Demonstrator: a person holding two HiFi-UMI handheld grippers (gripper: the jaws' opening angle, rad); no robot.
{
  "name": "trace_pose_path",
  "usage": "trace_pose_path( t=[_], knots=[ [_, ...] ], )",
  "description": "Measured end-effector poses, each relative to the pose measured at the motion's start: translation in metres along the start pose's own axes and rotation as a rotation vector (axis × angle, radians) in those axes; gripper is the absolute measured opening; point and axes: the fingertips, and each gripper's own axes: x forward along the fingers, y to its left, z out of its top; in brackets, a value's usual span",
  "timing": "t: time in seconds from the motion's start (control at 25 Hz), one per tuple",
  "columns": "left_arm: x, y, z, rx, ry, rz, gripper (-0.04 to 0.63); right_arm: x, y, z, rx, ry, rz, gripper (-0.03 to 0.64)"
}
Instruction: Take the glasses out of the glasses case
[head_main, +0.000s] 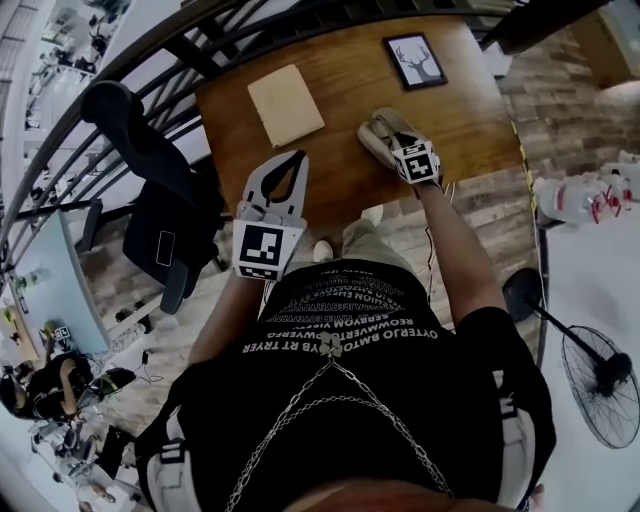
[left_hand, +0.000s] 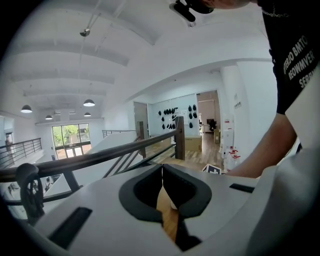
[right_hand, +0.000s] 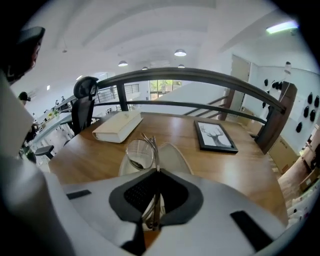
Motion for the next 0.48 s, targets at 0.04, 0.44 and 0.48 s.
trace_pose_path(
  t=[0.04,0.44,0.48],
  knots=[
    [-0.001,0.001,0.001,-0.004,-0.005,0.001,0.029,-0.006,0.001,0.002,0.014,-0.023,0.001,0.028],
    [-0.01,0.008,0.012,0.005,-0.047,-0.006,0.029,-0.08,0.016,0.035,0.118,-0.259,-0.015,0.028],
    [-0.011,0.009,0.012,0.006,-0.05,-0.007,0.029,-0.089,0.019,0.041,0.115,-0.285,-0.02,0.028]
  ],
)
